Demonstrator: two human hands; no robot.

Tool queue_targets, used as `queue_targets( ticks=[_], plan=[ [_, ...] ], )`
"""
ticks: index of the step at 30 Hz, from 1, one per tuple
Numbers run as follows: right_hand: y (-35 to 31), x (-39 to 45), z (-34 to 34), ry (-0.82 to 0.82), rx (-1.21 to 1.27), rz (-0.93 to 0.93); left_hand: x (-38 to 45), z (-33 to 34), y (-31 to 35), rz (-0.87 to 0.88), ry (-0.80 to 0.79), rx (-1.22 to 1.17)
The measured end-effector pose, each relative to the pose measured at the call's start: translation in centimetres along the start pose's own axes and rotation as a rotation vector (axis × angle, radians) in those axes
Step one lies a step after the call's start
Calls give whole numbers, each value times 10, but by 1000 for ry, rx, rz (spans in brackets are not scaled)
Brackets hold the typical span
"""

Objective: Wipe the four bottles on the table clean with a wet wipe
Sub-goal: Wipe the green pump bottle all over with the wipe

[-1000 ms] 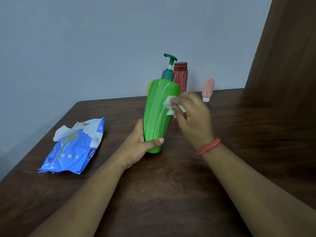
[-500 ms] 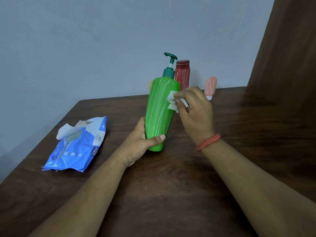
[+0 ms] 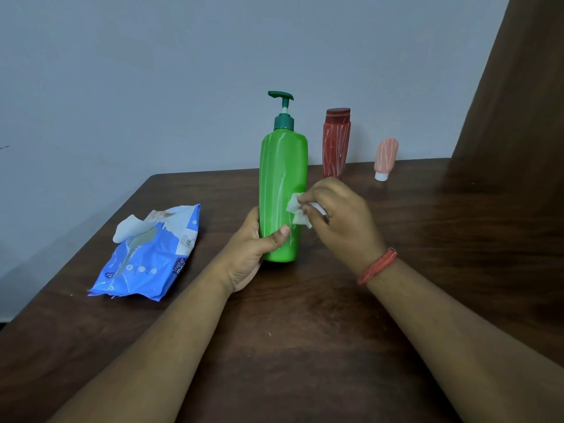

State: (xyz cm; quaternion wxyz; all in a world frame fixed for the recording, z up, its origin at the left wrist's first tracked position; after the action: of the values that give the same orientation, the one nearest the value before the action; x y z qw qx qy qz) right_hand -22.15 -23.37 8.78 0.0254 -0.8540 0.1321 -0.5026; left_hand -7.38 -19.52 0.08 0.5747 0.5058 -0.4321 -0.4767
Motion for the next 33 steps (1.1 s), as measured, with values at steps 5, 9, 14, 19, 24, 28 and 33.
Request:
queue_targets(
  ticks=[5, 9, 14, 19, 24, 28, 33],
  plan=[
    [5, 2, -9, 85, 23, 66, 0, 3, -1, 0, -21, 16],
    [-4, -4, 11, -63, 54, -12, 3, -3, -1, 3, 13, -59],
    [1, -4, 5, 16, 77, 59, 2, -1, -2, 4, 14, -45],
    [-7, -5, 16, -61, 87, 3, 2, -6, -1, -3, 27, -141],
    [-10, -9, 22, -140, 133, 1, 1, -8, 1, -9, 45, -209],
    [-13, -9, 27, -188, 126, -37, 1, -11, 1, -29, 61, -268],
    [-15, -9, 27, -193, 133, -33, 0, -10, 2, -27, 54, -279]
  ],
)
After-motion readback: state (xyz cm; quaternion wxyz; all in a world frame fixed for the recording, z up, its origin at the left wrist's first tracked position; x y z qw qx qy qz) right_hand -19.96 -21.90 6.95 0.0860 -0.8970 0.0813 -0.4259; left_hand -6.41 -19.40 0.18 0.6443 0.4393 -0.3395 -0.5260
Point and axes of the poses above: each hand's wrist, its own x-axis towards the middle knuckle, its own z-axis out of the palm, y = z × x, the point moved 8 cm from there along x, towards the middle knuckle, and after that the axes turned 7 degrees about -z, right-handed, at the moved point
